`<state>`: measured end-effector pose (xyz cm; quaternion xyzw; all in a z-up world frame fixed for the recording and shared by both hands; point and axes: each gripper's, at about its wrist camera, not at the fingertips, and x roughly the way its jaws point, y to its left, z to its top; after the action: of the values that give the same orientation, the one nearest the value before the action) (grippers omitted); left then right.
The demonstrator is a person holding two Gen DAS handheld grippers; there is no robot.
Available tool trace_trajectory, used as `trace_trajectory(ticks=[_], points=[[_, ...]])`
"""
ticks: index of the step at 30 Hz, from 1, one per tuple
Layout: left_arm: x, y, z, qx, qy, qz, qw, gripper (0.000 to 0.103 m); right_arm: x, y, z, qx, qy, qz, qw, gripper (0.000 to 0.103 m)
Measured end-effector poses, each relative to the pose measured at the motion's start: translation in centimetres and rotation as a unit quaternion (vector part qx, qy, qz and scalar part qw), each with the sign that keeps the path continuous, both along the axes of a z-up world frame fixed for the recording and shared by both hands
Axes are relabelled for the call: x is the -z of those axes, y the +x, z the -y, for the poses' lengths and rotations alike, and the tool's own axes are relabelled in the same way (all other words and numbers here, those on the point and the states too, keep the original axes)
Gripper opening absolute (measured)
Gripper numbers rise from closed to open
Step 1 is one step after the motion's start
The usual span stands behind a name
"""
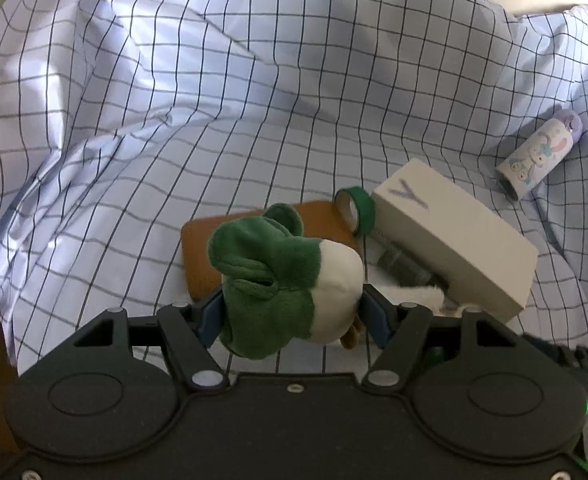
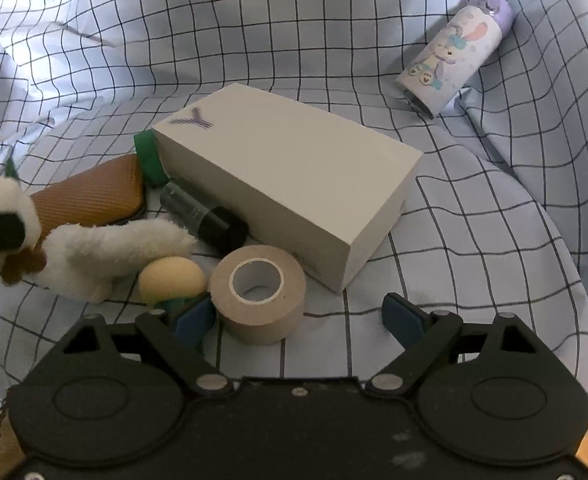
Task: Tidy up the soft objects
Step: 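Grasp green plush toy with left tool while right tool approaches tape roll, then grasp beige tape roll with right tool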
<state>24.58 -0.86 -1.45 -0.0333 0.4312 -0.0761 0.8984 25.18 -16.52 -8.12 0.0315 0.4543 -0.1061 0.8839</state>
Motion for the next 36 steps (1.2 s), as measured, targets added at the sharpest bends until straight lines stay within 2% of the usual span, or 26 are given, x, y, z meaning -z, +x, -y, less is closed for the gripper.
trace_trajectory(ticks=[6,8,12,14,24,36], points=[[0.5,-1.4,-0.2,0.003,-0.006,-0.014,0.9999,0.065,0.2,0.5,-0.1,-0.003,0.0,-0.001,1.0,0.08],[0.6,-1.8,-0.1,0.006,-0.005,-0.016,0.9998,0.065,0.2,0.6,-0.2,-0.011,0.007,0.0,1.0,0.065],[0.8,-2.7,0.0,0.008,-0.004,-0.023,0.9997,0.065,-0.1,0.6,-0.4,-0.01,0.007,0.0,1.0,0.057],[0.8,-3.2,0.0,0.009,-0.005,-0.025,0.9996,0.065,-0.3,0.3,-0.2,-0.011,0.017,-0.001,1.0,0.048],[0.2,-6.2,0.2,0.016,-0.003,-0.024,0.9996,0.065,-2.1,-2.3,0.6,0.0,0.039,0.014,0.999,0.048],[-0.4,-10.3,0.0,0.03,-0.018,-0.037,0.9987,0.065,-5.8,-8.4,1.0,0.006,0.072,0.047,0.996,0.048]])
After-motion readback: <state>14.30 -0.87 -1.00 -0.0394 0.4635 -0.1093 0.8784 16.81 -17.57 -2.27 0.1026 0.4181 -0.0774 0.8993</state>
